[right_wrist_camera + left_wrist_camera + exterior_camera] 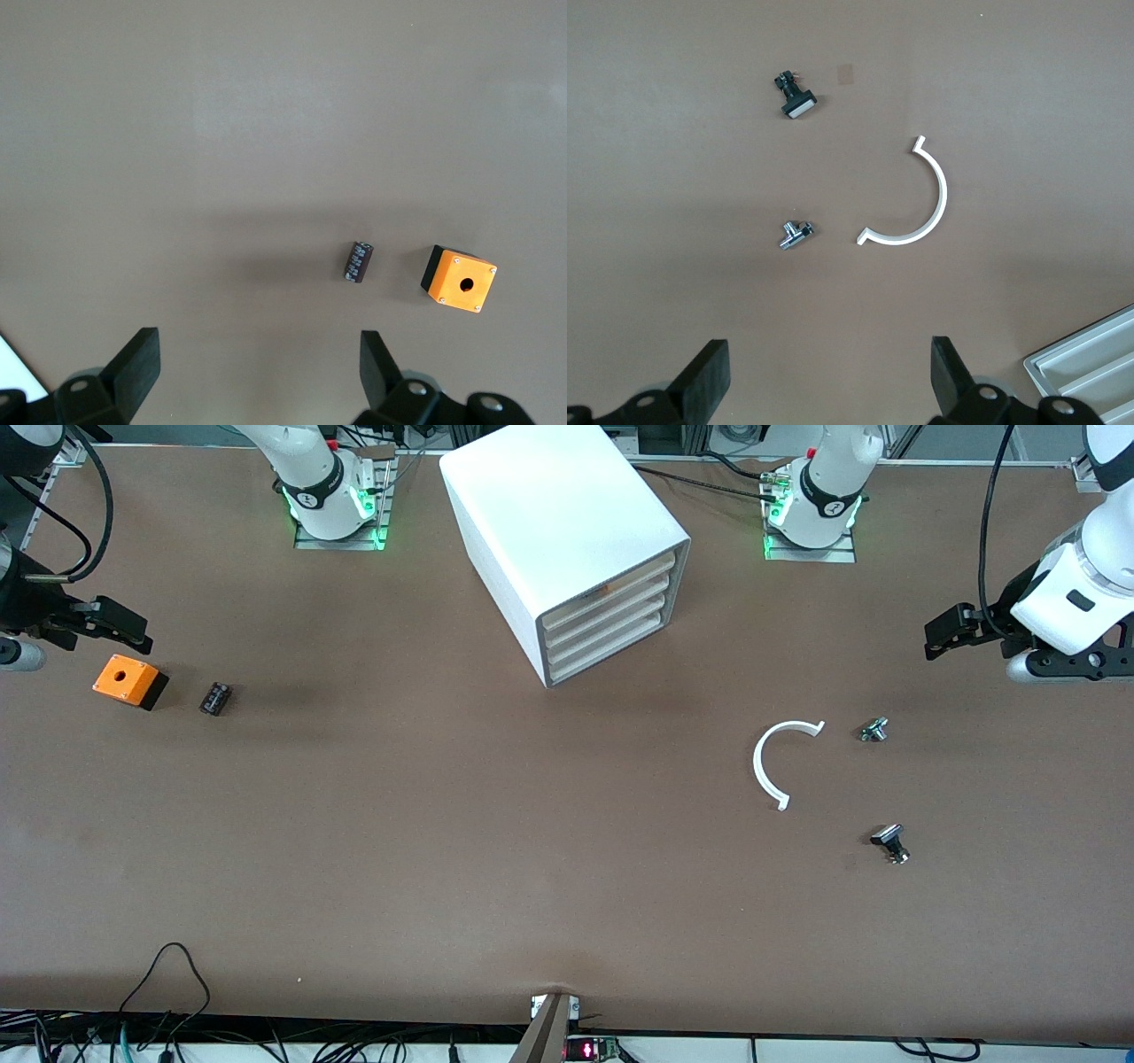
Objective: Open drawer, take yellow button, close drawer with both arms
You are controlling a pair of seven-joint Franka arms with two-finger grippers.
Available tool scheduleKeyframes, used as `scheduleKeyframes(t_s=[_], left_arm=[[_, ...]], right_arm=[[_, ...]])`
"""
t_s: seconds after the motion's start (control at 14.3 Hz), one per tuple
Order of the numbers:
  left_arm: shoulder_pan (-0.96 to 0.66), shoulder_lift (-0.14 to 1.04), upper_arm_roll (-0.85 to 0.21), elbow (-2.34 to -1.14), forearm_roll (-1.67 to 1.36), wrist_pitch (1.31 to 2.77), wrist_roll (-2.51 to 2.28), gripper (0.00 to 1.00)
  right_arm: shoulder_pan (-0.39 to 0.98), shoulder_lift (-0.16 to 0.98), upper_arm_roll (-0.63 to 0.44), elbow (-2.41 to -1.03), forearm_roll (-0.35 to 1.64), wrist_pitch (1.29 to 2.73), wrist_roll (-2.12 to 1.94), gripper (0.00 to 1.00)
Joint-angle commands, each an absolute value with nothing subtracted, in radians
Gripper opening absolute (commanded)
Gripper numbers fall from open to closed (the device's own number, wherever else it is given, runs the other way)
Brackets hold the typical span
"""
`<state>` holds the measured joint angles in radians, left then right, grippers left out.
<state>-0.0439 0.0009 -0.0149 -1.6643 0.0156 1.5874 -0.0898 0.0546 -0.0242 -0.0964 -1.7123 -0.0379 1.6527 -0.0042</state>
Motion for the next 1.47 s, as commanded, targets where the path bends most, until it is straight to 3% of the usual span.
scheduleKeyframes(t_s=[0.0,1.4], left_arm=[[-0.041,0.006,-0.025,-1.657,0.032,1.617,-0.095,1.0],[-0.04,0.017,-0.017,-1.641,0.023,1.6,-0.094,1.0]], right_arm=[[0.055,-0.021,-0.092,-1.7,-0.054,1.654,0.006,1.0],[0.052,0.012,-0.095,-1.69,-0.041,1.655,-0.001,1.0]])
